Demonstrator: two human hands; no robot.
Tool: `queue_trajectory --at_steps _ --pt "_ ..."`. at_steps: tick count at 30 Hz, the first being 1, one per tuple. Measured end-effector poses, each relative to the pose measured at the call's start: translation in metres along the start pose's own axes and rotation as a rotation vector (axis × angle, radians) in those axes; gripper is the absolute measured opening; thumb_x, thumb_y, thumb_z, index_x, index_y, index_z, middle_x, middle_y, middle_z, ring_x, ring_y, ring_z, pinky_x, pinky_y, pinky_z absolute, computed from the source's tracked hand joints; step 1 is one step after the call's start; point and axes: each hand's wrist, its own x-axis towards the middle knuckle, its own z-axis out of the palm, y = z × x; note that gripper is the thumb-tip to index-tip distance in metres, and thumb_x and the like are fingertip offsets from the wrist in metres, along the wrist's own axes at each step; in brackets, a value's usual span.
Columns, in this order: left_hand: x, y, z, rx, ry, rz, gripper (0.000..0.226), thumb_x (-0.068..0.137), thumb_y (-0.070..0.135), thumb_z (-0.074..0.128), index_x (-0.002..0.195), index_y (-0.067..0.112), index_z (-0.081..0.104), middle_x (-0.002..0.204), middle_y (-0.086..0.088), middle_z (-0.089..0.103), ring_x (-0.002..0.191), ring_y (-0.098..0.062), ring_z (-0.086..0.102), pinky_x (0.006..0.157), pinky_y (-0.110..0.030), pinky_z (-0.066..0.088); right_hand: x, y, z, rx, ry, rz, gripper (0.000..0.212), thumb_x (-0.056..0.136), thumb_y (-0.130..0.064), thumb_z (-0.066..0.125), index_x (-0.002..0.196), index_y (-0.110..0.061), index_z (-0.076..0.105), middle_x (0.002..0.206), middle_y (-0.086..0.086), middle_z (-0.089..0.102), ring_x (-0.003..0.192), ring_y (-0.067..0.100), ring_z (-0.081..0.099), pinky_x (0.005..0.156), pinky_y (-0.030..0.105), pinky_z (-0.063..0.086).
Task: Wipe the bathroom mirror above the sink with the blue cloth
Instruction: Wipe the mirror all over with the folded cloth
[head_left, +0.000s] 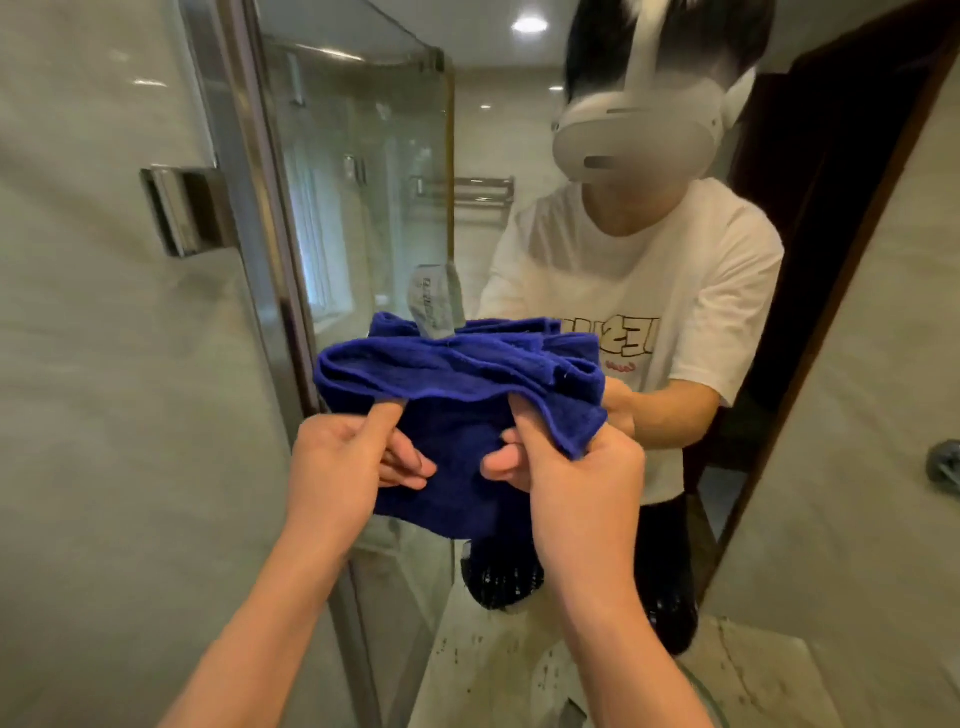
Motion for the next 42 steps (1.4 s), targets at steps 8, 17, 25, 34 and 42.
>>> queue_trajectory --at_steps 8,17,25,34,42 --pt "0.008 -0.034 -0.019 0.005 0.039 0.04 0.072 0.1 0.031 0.047 0.033 0.008 0.057 0.048 -0.015 0.064 0.032 -0.018 0.056 0.037 -0.016 0.046 -0.01 0.041 0.012 0.258 -0.158 -0.023 0.017 0.095 -0.016 0.06 0.081 -0.01 0.069 0.078 0.01 0.075 0.066 0.022 0.073 0.06 0.024 0.056" --pt "-0.001 -0.046 -0.006 0.035 0.219 0.258 0.056 0.096 0.039 0.051 0.05 0.009 0.057 0.04 -0.002 0.059 0.033 -0.012 0.056 0.047 -0.025 0.043 -0.018 0.057 0.034 -0.095 -0.074 -0.795 0.01 0.092 -0.019 0.061 0.092 -0.01 0.059 0.086 0.002 0.067 0.079 0.014 0.066 0.071 0.034 0.056" --pt "0.003 -0.04 -0.013 -0.113 0.236 0.24 0.041 0.092 0.034 0.059 0.055 0.018 0.051 0.043 0.006 0.056 0.041 -0.009 0.045 0.042 -0.019 0.034 0.017 0.093 0.049 -0.875 0.381 -1.448 0.017 0.082 -0.011 0.065 0.098 -0.01 0.069 0.105 0.012 0.065 0.096 0.034 0.057 0.079 0.045 0.052" --pt "0.037 -0.104 0.007 0.647 0.733 1.191 0.035 0.101 0.017 0.041 0.129 -0.004 0.048 0.135 -0.023 0.045 0.128 -0.036 0.034 0.11 -0.043 0.025 0.02 0.092 0.047 -1.016 0.342 -1.468 0.034 0.102 -0.025 0.034 0.114 -0.014 0.064 0.121 0.008 0.063 0.107 0.029 0.059 0.091 0.039 0.046" --pt "0.018 -0.101 0.041 0.768 0.633 1.164 0.051 0.103 0.022 0.031 0.149 0.001 0.033 0.157 -0.015 0.03 0.149 -0.031 0.018 0.124 -0.042 0.007 0.028 0.094 0.008 -1.072 0.438 -1.502 0.036 0.1 -0.026 0.044 0.13 -0.011 0.059 0.132 0.01 0.059 0.121 0.028 0.049 0.103 0.038 0.036"
